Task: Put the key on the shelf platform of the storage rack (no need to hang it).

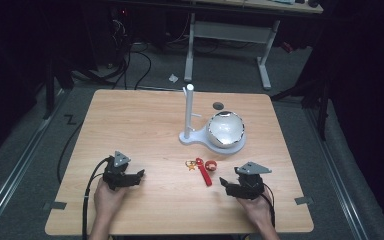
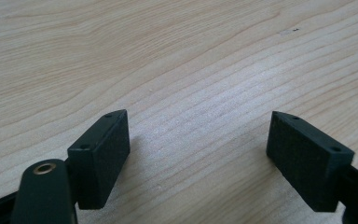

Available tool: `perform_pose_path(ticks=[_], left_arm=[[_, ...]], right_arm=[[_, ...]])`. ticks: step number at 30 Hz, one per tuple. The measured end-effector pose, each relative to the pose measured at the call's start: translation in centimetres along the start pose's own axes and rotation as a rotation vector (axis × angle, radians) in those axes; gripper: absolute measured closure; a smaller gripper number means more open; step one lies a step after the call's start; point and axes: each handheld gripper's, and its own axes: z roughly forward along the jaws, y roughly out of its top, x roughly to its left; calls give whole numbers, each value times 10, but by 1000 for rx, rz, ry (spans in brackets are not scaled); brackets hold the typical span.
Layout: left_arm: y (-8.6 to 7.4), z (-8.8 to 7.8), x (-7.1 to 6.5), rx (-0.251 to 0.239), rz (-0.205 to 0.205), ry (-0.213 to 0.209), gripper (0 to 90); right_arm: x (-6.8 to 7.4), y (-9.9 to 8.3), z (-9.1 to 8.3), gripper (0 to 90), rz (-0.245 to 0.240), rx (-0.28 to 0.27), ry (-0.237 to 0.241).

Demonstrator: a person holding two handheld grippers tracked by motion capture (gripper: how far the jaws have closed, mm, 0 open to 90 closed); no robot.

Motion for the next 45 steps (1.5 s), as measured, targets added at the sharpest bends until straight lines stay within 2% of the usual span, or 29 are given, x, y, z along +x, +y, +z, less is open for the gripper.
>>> perform_pose_path(ticks=[8, 16, 23, 33, 37, 38, 41, 42, 45], left_arm=[[0, 0, 0, 0, 0, 0, 217], [0, 0, 0, 0, 0, 0, 217], [0, 0, 0, 0, 0, 0, 217], [0, 0, 0, 0, 0, 0, 217], [0, 0, 0, 0, 0, 0, 217], [0, 0, 0, 0, 0, 0, 217], [0, 0, 0, 0, 0, 0, 217], [0, 0, 0, 0, 0, 0, 217], [0, 0, 0, 0, 0, 0, 217]], right_arm=[[14, 13, 16, 272, -21, 7, 40], [21, 26, 31, 252, -34, 15, 50], [21, 29, 50, 207, -21, 54, 33], [20, 29, 66, 197, -15, 98, 11], [21, 29, 72, 225, -28, 117, 5], [22, 28, 75, 260, -39, 120, -11], [22, 28, 75, 308, -42, 109, -13], [22, 28, 75, 366, -45, 99, -16], [21, 28, 75, 377, -48, 96, -8]])
